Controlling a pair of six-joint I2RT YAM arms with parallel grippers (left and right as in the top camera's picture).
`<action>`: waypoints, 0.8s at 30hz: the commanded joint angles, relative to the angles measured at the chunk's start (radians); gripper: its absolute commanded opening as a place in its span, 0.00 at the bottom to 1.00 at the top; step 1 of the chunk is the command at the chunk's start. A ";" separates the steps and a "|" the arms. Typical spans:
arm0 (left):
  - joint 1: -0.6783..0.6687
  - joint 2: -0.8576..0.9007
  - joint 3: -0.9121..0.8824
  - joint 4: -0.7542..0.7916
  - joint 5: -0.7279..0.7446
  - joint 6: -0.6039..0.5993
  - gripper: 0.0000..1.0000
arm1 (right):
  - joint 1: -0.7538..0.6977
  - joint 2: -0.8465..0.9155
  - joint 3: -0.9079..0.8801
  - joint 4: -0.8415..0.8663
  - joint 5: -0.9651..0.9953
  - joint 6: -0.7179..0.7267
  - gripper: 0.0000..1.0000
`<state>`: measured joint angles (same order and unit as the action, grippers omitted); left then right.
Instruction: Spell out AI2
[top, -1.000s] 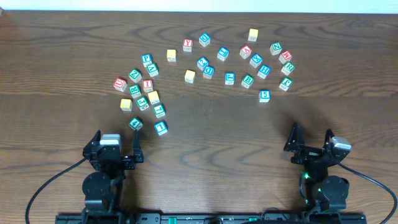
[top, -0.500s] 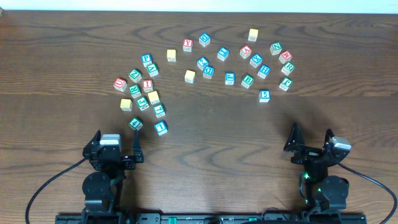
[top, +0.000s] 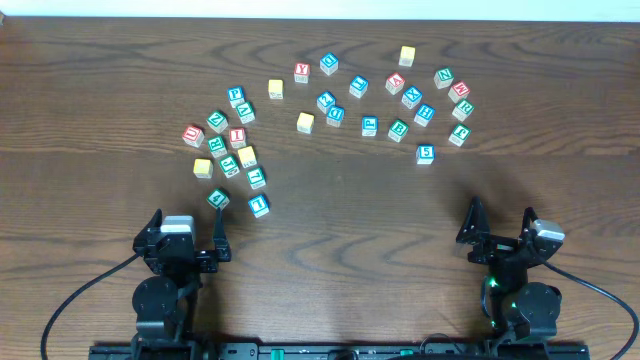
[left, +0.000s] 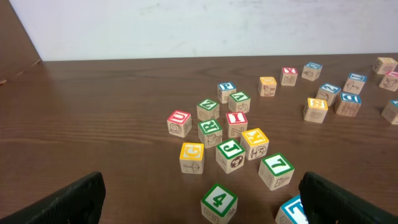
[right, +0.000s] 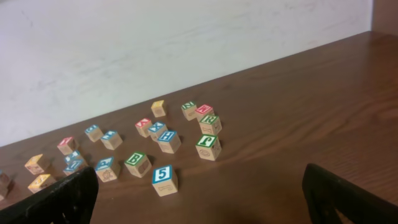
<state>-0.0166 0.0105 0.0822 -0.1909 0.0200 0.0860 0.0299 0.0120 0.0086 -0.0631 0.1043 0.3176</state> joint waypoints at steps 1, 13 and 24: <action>0.005 -0.006 -0.015 -0.031 -0.005 0.003 0.98 | -0.010 -0.006 -0.003 -0.001 0.001 -0.008 0.99; 0.004 -0.006 -0.003 0.032 -0.005 -0.114 0.98 | -0.010 -0.006 -0.003 -0.001 0.001 -0.008 0.99; 0.004 0.149 0.054 0.044 -0.004 -0.114 0.98 | -0.010 -0.006 -0.003 -0.001 0.001 -0.008 0.99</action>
<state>-0.0166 0.1143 0.0864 -0.1600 0.0200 -0.0135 0.0299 0.0120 0.0086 -0.0631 0.1043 0.3176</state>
